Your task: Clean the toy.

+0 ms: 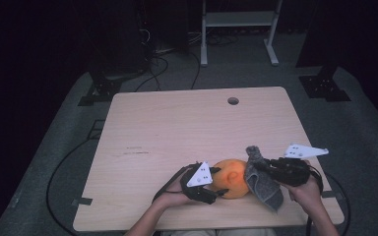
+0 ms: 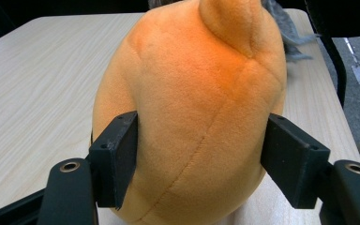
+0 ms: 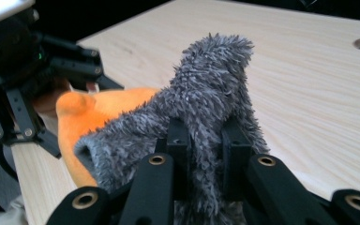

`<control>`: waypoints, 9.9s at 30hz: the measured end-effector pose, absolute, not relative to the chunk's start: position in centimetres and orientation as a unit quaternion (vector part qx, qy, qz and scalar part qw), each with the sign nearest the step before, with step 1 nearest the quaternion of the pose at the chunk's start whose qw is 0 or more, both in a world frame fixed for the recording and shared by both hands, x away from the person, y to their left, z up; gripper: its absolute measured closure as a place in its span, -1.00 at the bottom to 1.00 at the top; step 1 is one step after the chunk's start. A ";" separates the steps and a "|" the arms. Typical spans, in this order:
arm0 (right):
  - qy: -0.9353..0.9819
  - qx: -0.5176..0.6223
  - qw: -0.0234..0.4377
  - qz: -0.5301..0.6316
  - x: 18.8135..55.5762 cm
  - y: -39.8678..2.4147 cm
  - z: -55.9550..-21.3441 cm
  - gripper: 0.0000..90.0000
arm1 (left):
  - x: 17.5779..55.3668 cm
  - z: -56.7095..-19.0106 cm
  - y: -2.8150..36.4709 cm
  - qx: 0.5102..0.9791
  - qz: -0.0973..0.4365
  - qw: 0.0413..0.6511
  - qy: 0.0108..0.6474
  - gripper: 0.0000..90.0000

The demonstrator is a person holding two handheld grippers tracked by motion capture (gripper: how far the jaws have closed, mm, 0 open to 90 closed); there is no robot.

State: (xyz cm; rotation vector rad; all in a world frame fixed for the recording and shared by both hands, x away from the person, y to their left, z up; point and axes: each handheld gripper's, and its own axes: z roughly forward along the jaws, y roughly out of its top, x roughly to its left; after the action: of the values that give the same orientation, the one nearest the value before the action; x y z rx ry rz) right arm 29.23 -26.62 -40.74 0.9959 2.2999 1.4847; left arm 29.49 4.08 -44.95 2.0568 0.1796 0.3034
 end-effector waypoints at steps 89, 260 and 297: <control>0.774 0.323 0.150 0.524 28.1 -23.9 -38.6 0.70 | 29.5 -42.1 3.5 0.861 0.145 0.472 0.124 -0.27; 0.802 0.294 0.164 0.494 27.6 -24.8 -38.8 0.70 | 28.9 -43.0 2.3 0.842 0.102 0.515 0.120 -0.30; 0.812 0.255 0.142 0.505 26.4 -22.9 -38.1 0.70 | 29.0 -43.8 1.9 0.849 0.102 0.508 0.107 -0.47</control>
State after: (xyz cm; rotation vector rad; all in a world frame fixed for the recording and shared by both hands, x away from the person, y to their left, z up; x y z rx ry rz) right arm 26.38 -22.86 -38.09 0.7366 2.3453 1.4568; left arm 29.00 1.94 -43.78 2.0456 0.2587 0.2453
